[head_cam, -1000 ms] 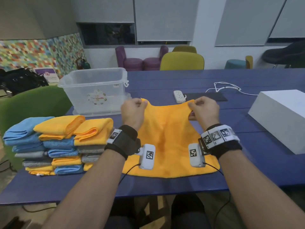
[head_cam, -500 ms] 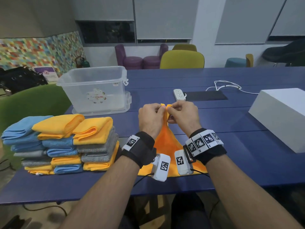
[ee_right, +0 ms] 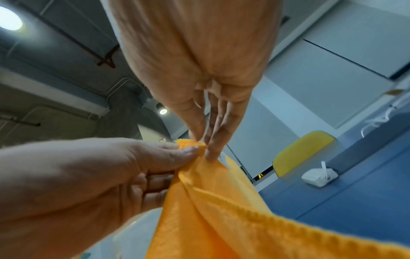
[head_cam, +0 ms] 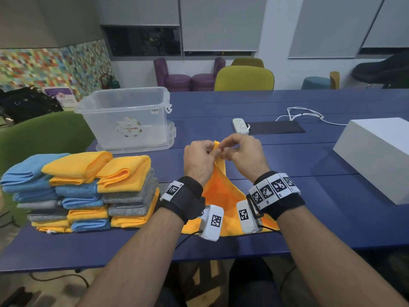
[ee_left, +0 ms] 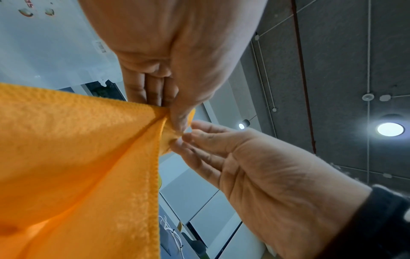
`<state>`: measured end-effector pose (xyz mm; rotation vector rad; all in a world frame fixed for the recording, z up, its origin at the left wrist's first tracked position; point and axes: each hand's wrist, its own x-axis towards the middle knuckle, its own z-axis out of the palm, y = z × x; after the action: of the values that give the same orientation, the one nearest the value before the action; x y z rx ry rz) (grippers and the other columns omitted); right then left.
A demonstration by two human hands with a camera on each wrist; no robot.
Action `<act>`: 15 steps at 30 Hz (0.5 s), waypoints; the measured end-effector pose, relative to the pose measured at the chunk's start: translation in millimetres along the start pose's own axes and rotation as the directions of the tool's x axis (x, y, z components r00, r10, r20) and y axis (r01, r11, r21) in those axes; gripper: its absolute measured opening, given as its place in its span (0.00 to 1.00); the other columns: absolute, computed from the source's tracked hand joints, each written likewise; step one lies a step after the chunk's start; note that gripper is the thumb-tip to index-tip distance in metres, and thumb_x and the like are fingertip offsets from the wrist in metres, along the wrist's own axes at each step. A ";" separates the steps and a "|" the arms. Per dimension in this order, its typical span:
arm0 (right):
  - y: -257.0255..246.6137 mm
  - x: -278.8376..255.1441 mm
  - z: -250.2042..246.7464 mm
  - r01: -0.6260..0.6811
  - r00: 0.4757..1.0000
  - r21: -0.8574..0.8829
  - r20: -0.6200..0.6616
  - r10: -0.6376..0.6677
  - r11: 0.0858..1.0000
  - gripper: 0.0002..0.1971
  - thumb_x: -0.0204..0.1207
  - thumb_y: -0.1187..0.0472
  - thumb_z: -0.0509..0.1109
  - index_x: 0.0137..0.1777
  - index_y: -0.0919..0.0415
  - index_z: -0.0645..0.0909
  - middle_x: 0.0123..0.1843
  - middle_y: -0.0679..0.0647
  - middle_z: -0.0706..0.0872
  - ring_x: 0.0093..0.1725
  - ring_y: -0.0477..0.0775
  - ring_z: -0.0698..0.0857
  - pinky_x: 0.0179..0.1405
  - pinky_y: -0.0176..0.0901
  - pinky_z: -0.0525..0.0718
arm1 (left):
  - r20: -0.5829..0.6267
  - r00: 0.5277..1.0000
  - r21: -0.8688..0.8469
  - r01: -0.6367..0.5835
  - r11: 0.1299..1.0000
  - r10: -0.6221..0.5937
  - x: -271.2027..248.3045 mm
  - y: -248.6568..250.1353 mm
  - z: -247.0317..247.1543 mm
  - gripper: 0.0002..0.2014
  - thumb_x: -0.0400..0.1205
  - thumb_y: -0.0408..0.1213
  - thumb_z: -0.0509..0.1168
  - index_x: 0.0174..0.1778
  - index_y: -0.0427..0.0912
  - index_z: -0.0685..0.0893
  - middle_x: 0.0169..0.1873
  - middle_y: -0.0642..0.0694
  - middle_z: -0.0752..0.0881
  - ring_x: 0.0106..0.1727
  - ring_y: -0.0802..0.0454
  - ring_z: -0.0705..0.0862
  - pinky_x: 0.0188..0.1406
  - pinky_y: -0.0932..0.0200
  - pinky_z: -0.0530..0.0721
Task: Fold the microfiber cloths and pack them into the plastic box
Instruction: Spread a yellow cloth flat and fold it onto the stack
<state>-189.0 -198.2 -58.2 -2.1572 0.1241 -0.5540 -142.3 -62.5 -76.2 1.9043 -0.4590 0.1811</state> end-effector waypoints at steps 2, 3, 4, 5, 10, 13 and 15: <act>1.1 2.1 -2.1 0.083 0.995 -0.080 -0.058 -0.087 0.993 0.11 0.76 0.65 0.78 0.55 0.52 0.87 0.53 0.46 0.89 0.52 0.43 0.88 0.54 0.36 0.86 | 0.004 1.000 -0.015 -0.019 1.000 0.019 -1.0 3.2 -1.9 0.05 0.82 0.40 0.75 0.45 0.44 0.95 0.35 0.52 0.93 0.43 0.53 0.91 0.50 0.47 0.90; 2.3 4.2 -3.1 0.141 0.989 -0.107 -0.033 -0.145 0.984 0.14 0.77 0.63 0.79 0.60 0.51 0.86 0.57 0.45 0.87 0.57 0.41 0.85 0.59 0.32 0.82 | 0.012 1.000 -0.030 -0.023 0.999 0.023 -1.6 4.3 -3.0 0.06 0.82 0.40 0.75 0.46 0.43 0.95 0.36 0.51 0.93 0.44 0.52 0.91 0.50 0.47 0.89; 2.6 6.3 -4.1 0.189 0.982 -0.115 0.011 -0.189 0.975 0.15 0.78 0.61 0.78 0.64 0.51 0.86 0.60 0.44 0.86 0.60 0.39 0.83 0.62 0.28 0.77 | 0.020 0.999 -0.050 -0.028 0.998 0.029 -2.3 6.2 -4.9 0.06 0.82 0.40 0.74 0.46 0.42 0.95 0.37 0.51 0.93 0.44 0.52 0.92 0.51 0.47 0.89; 2.4 8.5 -5.8 0.221 0.975 -0.106 0.057 -0.216 0.970 0.15 0.79 0.60 0.78 0.64 0.52 0.87 0.61 0.44 0.87 0.61 0.38 0.82 0.63 0.26 0.75 | 0.026 0.999 -0.073 -0.037 0.997 0.039 -3.1 8.0 -7.3 0.07 0.82 0.40 0.74 0.47 0.42 0.95 0.37 0.50 0.94 0.45 0.51 0.92 0.52 0.46 0.89; -11.0 15.5 -21.3 0.230 0.967 0.024 0.108 -0.232 0.973 0.05 0.80 0.58 0.77 0.50 0.59 0.91 0.43 0.47 0.93 0.47 0.43 0.91 0.54 0.33 0.85 | -0.005 0.997 -0.124 -0.078 0.989 0.078 -3.5 18.9 -19.1 0.10 0.83 0.46 0.75 0.43 0.43 0.95 0.35 0.50 0.93 0.42 0.54 0.92 0.50 0.47 0.89; -21.2 20.4 -26.8 0.288 0.955 0.024 0.068 -0.289 0.957 0.06 0.82 0.62 0.73 0.44 0.62 0.88 0.37 0.51 0.90 0.39 0.50 0.90 0.48 0.44 0.88 | -0.085 0.992 -0.132 -0.101 0.986 0.091 -3.6 27.5 -22.3 0.10 0.82 0.45 0.76 0.42 0.42 0.90 0.33 0.50 0.92 0.38 0.56 0.91 0.46 0.49 0.90; -27.7 22.0 -28.6 0.312 0.949 -0.029 0.045 -0.311 0.950 0.08 0.85 0.61 0.69 0.45 0.61 0.85 0.37 0.53 0.89 0.38 0.51 0.88 0.44 0.44 0.85 | -0.130 0.986 -0.151 -0.124 0.981 0.104 -4.7 32.9 -21.8 0.09 0.81 0.41 0.77 0.45 0.42 0.85 0.35 0.51 0.90 0.39 0.55 0.89 0.43 0.53 0.89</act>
<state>-184.7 -208.8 -14.2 -2.2358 -0.2356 -0.6914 -157.7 -51.5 -41.3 1.7019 -0.4860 0.3254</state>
